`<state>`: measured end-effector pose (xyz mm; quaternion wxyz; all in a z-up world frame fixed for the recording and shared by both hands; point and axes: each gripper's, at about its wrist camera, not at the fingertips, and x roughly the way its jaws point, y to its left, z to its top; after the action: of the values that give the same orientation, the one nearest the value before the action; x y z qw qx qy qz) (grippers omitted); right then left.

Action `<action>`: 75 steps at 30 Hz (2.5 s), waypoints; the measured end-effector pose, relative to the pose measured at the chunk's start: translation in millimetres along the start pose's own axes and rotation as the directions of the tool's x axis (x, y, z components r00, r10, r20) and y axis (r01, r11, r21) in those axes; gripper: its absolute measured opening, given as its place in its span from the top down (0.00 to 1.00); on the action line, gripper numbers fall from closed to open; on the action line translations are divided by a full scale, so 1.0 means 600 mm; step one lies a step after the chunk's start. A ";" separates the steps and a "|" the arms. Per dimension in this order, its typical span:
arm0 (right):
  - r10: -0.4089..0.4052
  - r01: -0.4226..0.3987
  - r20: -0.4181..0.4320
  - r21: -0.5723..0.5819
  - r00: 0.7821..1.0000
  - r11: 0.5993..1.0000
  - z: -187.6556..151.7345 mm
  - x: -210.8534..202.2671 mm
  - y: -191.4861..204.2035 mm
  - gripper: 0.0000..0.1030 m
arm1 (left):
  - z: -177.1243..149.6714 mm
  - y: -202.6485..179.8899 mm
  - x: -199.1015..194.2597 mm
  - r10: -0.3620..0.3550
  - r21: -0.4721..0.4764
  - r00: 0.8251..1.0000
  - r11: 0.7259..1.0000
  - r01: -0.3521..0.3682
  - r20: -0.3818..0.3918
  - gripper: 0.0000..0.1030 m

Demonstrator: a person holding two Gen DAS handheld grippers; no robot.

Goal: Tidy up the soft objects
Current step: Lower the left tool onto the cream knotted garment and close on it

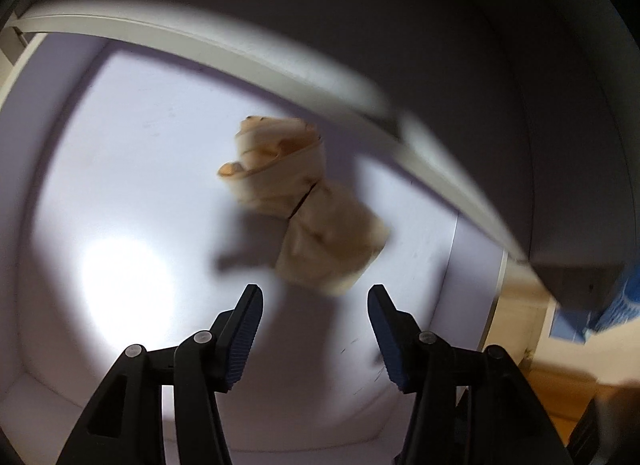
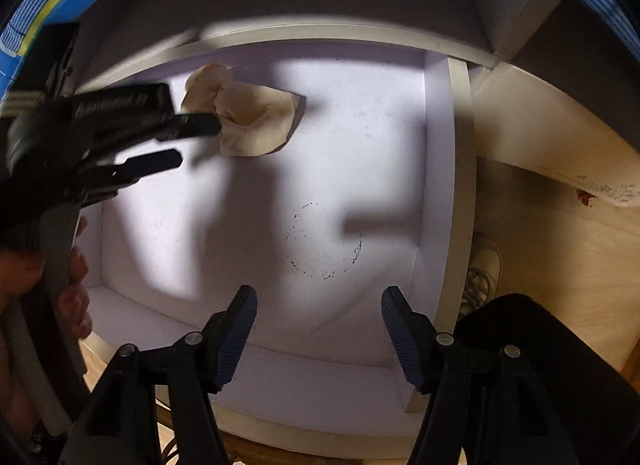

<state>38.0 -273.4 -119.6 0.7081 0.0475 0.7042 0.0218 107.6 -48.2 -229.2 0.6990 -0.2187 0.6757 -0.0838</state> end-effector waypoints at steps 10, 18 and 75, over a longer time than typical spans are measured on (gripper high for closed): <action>0.010 -0.010 -0.024 0.032 1.000 0.999 0.000 0.005 -0.010 0.35 | 0.042 -0.017 0.028 0.026 -0.092 1.000 0.995 -0.024 0.018 0.45; 0.030 -0.028 -0.034 0.049 0.999 0.998 0.000 0.006 -0.010 0.35 | 0.069 -0.029 0.064 0.132 -0.081 0.991 0.988 -0.131 0.012 0.45; 0.042 -0.041 -0.016 0.060 0.999 0.997 0.011 0.003 -0.012 0.33 | -0.026 0.038 0.029 0.343 0.334 0.939 0.883 -0.330 0.023 0.71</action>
<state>44.6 -280.3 -121.9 0.6997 0.0830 0.7094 0.0160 89.5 -38.2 -254.6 0.7173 0.0246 0.6920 -0.0781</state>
